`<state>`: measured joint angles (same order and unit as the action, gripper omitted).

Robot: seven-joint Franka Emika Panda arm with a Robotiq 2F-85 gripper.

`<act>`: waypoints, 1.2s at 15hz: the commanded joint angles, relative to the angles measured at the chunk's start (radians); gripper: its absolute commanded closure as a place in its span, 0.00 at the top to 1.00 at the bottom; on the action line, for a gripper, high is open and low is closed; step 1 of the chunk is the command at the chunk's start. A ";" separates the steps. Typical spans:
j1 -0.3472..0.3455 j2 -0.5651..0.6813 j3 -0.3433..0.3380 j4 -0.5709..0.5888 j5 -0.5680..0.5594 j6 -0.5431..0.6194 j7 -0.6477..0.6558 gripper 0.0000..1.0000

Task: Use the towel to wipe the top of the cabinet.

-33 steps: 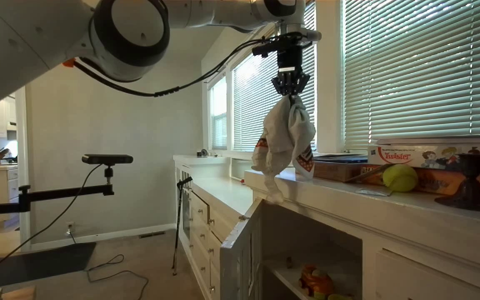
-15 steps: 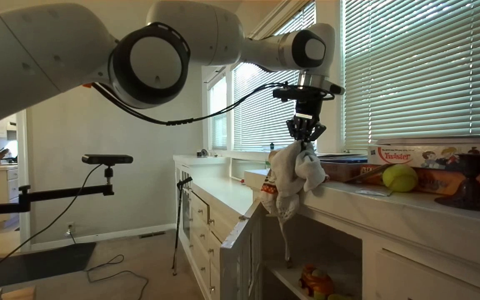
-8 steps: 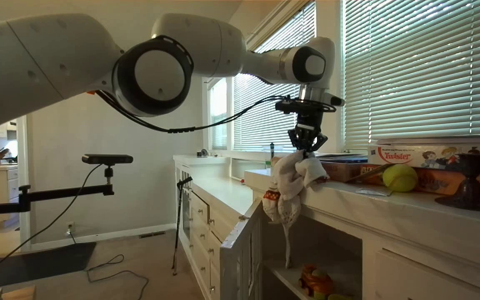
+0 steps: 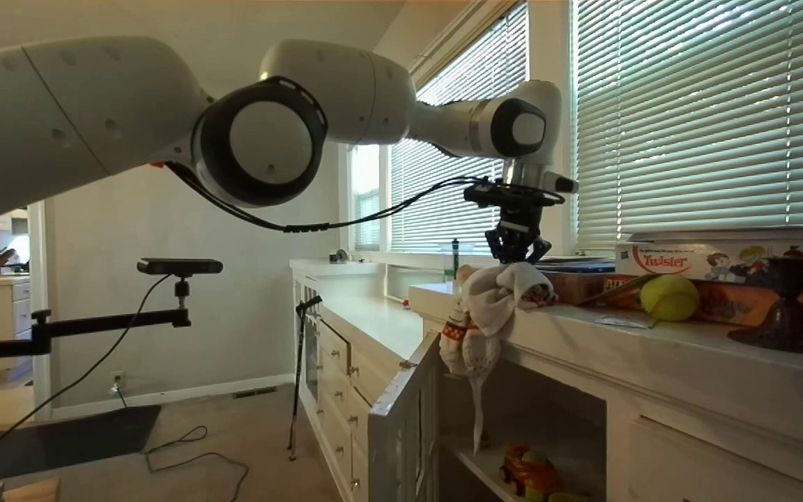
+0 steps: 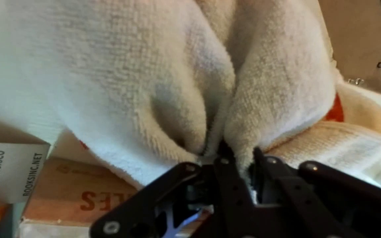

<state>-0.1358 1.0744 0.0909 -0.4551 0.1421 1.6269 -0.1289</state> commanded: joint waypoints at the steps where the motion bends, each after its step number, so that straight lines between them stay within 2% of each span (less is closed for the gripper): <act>1: -0.040 0.026 -0.006 0.025 0.015 0.030 0.044 0.03; 15: -0.197 0.035 -0.037 -0.003 0.050 -0.049 0.393 0.03; 18: -0.196 0.033 -0.034 0.002 0.042 -0.037 0.380 0.03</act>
<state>-0.3340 1.0839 0.0842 -0.4546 0.1778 1.5949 0.2422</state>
